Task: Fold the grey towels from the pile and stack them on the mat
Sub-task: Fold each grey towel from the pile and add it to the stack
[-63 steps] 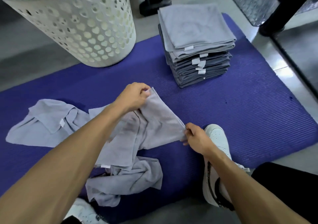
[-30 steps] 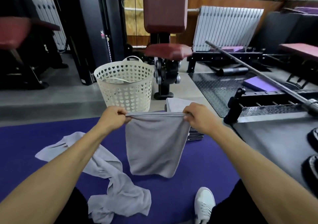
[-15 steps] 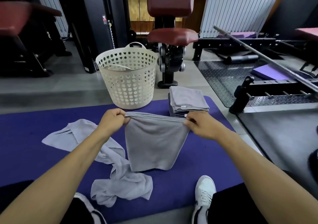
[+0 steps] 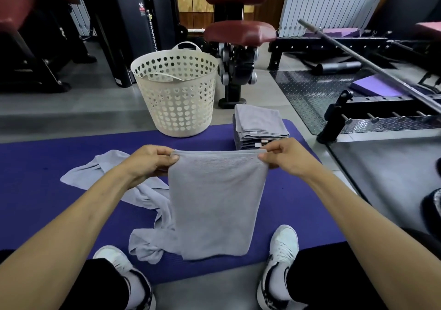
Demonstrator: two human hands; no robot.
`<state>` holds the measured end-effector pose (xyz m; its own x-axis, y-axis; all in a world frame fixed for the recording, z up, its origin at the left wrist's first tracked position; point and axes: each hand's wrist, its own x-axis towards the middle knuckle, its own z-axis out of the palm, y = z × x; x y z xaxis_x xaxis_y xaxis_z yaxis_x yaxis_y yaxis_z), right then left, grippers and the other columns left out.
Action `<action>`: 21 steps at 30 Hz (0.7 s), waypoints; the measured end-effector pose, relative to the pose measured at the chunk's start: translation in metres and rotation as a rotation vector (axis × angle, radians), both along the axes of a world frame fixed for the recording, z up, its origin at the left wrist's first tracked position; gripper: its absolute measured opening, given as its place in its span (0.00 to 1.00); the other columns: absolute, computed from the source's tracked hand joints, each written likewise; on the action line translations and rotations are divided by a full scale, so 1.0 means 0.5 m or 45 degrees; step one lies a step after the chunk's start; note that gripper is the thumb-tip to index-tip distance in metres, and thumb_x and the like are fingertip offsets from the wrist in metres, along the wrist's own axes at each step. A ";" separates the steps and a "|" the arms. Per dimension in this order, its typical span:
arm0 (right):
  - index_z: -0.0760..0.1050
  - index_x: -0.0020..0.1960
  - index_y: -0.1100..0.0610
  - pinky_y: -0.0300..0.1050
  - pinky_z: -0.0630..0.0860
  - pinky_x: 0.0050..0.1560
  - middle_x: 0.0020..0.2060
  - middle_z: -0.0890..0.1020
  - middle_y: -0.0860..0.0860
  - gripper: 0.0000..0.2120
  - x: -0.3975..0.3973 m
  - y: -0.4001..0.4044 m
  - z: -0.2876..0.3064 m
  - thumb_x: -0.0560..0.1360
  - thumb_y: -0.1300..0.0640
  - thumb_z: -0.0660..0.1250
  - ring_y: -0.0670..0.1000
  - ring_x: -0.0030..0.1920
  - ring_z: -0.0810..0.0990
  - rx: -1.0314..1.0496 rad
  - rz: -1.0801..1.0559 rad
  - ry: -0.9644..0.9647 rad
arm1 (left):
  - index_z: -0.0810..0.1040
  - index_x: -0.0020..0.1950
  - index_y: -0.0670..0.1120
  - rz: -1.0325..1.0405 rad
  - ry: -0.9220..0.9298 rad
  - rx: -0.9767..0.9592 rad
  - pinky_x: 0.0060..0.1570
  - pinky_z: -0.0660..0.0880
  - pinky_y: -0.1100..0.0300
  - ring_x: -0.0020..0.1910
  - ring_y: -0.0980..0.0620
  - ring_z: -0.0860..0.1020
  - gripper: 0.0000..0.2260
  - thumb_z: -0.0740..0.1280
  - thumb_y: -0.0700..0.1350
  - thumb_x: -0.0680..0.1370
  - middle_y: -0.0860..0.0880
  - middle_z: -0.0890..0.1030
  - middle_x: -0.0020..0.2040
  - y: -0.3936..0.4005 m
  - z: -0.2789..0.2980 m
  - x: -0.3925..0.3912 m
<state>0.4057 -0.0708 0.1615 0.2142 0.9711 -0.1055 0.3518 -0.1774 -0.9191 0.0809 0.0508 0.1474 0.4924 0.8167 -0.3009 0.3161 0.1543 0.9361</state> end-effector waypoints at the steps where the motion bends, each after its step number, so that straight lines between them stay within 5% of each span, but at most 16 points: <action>1: 0.82 0.45 0.64 0.43 0.81 0.46 0.34 0.80 0.53 0.03 0.003 0.013 -0.005 0.75 0.63 0.72 0.49 0.38 0.79 -0.034 0.014 -0.047 | 0.83 0.53 0.40 0.011 0.005 -0.003 0.48 0.81 0.59 0.44 0.51 0.82 0.06 0.68 0.40 0.79 0.45 0.84 0.45 0.005 -0.009 0.003; 5: 0.77 0.37 0.59 0.50 0.79 0.46 0.31 0.77 0.52 0.10 0.022 0.096 -0.052 0.76 0.61 0.72 0.50 0.36 0.75 -0.139 -0.043 -0.111 | 0.83 0.45 0.44 0.201 0.036 -0.006 0.48 0.81 0.55 0.42 0.51 0.82 0.04 0.70 0.42 0.78 0.47 0.83 0.42 0.056 -0.061 0.034; 9: 0.74 0.38 0.58 0.43 0.69 0.36 0.30 0.74 0.50 0.10 0.031 0.195 -0.087 0.76 0.59 0.71 0.49 0.32 0.70 -0.135 -0.081 -0.342 | 0.80 0.40 0.47 0.381 0.168 0.107 0.47 0.79 0.55 0.41 0.52 0.78 0.07 0.71 0.43 0.78 0.49 0.80 0.40 0.147 -0.093 0.081; 15: 0.75 0.45 0.60 0.41 0.66 0.32 0.31 0.75 0.51 0.06 0.029 0.296 -0.073 0.79 0.58 0.66 0.47 0.30 0.68 0.160 -0.145 -0.356 | 0.76 0.45 0.44 0.584 0.138 0.429 0.29 0.67 0.66 0.32 0.54 0.69 0.05 0.67 0.43 0.80 0.51 0.75 0.33 0.245 -0.066 0.128; 21: 0.73 0.47 0.55 0.31 0.63 0.25 0.31 0.76 0.47 0.04 0.028 0.254 -0.120 0.80 0.57 0.64 0.39 0.24 0.68 0.085 -0.030 -0.341 | 0.76 0.49 0.42 0.459 0.279 0.531 0.33 0.67 0.58 0.31 0.52 0.70 0.04 0.65 0.42 0.80 0.47 0.79 0.37 0.200 -0.132 0.104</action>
<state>0.4196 0.0562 0.1017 0.2483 0.9684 0.0216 0.5801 -0.1308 -0.8040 0.1328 0.1506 0.0815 0.1248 0.9920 0.0180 0.5047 -0.0791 0.8596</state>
